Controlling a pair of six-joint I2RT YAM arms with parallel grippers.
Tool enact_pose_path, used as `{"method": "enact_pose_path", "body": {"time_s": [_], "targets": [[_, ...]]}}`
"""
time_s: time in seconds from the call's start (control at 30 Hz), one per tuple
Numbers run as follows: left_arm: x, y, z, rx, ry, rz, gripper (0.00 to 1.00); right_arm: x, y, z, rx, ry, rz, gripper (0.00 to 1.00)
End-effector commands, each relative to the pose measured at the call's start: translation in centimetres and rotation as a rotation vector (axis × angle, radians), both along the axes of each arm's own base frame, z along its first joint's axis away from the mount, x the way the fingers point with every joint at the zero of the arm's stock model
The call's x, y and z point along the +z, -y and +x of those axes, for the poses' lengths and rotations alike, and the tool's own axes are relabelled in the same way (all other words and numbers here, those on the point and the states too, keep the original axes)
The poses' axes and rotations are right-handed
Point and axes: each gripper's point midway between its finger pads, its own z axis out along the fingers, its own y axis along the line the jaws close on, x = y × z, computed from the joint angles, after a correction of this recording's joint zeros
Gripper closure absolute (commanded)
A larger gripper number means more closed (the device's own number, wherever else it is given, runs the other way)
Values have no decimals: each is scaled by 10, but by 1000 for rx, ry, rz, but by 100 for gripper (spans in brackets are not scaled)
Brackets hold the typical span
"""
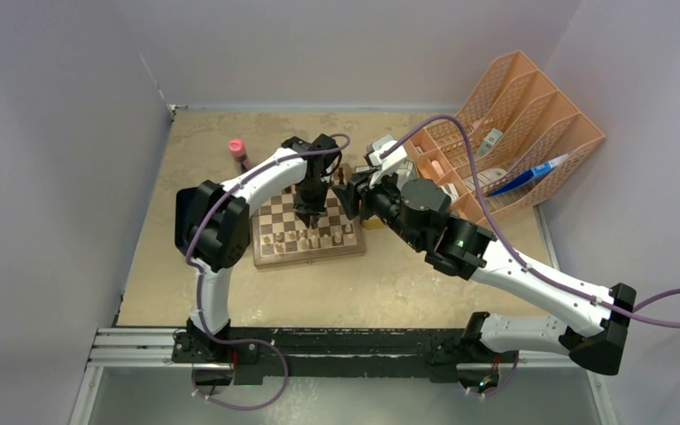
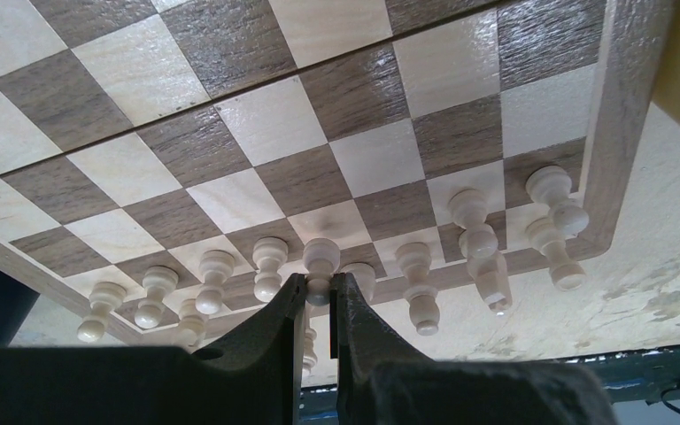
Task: Set up the chess pieces on the board
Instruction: Place the chess piece on the chessboard.
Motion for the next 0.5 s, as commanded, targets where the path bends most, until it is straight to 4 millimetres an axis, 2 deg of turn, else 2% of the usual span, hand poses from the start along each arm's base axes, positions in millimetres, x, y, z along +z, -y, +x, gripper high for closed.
{"method": "enact_pose_path", "body": {"time_s": [0.0, 0.47], "targets": [[7, 3, -1, 1, 24, -19, 100, 33, 10, -2, -28, 45, 78, 47], [-3, 10, -1, -19, 20, -32, 98, 36, 10, -2, -33, 41, 82, 47]]}}
